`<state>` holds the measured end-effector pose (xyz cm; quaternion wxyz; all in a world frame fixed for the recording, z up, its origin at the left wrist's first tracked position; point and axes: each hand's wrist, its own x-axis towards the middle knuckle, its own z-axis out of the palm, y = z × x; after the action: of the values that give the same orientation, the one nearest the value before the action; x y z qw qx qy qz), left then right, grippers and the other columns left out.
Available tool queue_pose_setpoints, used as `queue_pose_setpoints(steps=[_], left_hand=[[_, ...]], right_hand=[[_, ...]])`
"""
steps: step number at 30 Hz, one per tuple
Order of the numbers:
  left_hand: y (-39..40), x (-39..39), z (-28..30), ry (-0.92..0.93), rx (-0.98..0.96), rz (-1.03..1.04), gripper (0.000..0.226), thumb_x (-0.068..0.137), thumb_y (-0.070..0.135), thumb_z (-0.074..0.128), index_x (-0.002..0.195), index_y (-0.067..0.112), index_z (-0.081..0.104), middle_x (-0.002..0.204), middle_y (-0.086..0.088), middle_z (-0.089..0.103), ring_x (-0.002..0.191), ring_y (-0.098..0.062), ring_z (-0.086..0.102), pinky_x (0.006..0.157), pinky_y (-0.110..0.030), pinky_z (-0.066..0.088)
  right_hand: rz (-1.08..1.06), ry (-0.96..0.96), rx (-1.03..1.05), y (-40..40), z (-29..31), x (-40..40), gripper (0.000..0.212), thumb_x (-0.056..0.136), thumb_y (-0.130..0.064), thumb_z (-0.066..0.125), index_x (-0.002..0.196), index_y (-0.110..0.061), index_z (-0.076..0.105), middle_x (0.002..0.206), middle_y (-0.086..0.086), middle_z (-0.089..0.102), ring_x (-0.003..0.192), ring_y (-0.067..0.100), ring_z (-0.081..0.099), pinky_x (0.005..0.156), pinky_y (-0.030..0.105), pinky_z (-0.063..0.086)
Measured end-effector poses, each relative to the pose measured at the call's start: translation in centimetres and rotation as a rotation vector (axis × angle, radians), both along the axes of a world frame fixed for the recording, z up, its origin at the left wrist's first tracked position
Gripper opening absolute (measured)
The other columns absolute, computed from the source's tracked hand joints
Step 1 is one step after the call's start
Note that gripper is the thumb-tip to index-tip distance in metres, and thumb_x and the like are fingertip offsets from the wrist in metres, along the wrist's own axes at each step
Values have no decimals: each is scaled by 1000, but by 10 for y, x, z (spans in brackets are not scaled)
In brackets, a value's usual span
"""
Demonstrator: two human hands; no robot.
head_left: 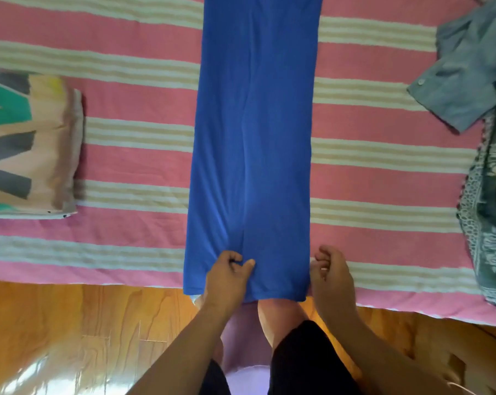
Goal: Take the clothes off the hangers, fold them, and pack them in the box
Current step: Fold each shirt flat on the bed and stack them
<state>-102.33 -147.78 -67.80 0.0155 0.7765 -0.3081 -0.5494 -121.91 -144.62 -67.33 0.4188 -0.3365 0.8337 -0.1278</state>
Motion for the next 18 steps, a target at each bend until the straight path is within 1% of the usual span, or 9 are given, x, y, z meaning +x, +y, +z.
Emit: queue_pose_setpoints(steps=[2, 3, 6, 9, 10, 12, 15, 16, 18], left_hand=[[1, 5, -1, -35, -23, -126, 29, 93, 29, 70, 74, 18, 51, 65, 3, 53, 64, -14, 52, 55, -24, 35], [2, 8, 0, -44, -50, -184, 33, 96, 28, 67, 72, 17, 47, 64, 2, 50, 63, -16, 48, 54, -26, 33], [12, 17, 4, -31, -123, -195, 24, 103, 25, 55, 84, 11, 47, 73, 1, 49, 66, -15, 46, 56, -25, 34], [24, 22, 9, 36, -126, -193, 13, 101, 23, 58, 100, 14, 49, 79, -2, 58, 75, -22, 59, 63, -30, 42], [26, 24, 8, 46, -116, -223, 13, 99, 22, 61, 102, 16, 50, 81, -3, 60, 77, -23, 61, 63, -32, 43], [27, 27, 1, 17, -99, -310, 15, 96, 19, 65, 96, 17, 51, 81, -2, 60, 77, -22, 60, 64, -33, 43], [36, 38, -10, -46, -7, -378, 19, 91, 18, 69, 81, 17, 53, 77, -1, 62, 77, -23, 60, 65, -33, 45], [41, 43, -10, -68, 42, -413, 15, 90, 18, 67, 80, 19, 56, 77, 0, 63, 77, -22, 61, 65, -33, 46], [53, 59, -7, -129, 105, -443, 7, 92, 22, 60, 86, 19, 59, 80, 1, 64, 78, -23, 62, 63, -34, 47]], right_hand=[[-108, -65, 22, 21, 0, 11, 26, 100, -17, 55, 126, -16, 55, 100, -6, 64, 91, 13, 63, 78, 25, 52], [-159, -90, 23, 27, 0, 17, 21, 100, -19, 57, 121, -18, 56, 96, -9, 64, 87, 11, 63, 75, 21, 50], [-209, -129, 88, 42, 0, 32, 14, 99, -26, 61, 112, -25, 57, 94, -13, 65, 87, 7, 63, 72, 21, 50], [-247, -187, 152, 53, -2, 39, 19, 97, -30, 63, 112, -20, 57, 97, -8, 66, 89, 8, 64, 67, 20, 46], [-252, -201, 162, 54, -2, 40, 19, 98, -29, 62, 113, -18, 59, 98, -6, 67, 90, 9, 64, 66, 20, 46], [-262, -219, 175, 56, -2, 41, 16, 100, -25, 60, 113, -17, 64, 99, -5, 68, 91, 12, 63, 67, 21, 45], [-283, -210, 207, 60, -2, 40, 11, 100, -24, 60, 104, -17, 67, 95, -3, 67, 90, 18, 62, 69, 27, 47], [-283, -199, 230, 61, -3, 39, 13, 99, -26, 61, 97, -15, 68, 92, -2, 67, 89, 20, 62, 73, 32, 50], [-279, -174, 279, 63, -8, 35, 19, 97, -29, 63, 87, -13, 68, 89, 3, 69, 87, 23, 64, 83, 44, 54]])
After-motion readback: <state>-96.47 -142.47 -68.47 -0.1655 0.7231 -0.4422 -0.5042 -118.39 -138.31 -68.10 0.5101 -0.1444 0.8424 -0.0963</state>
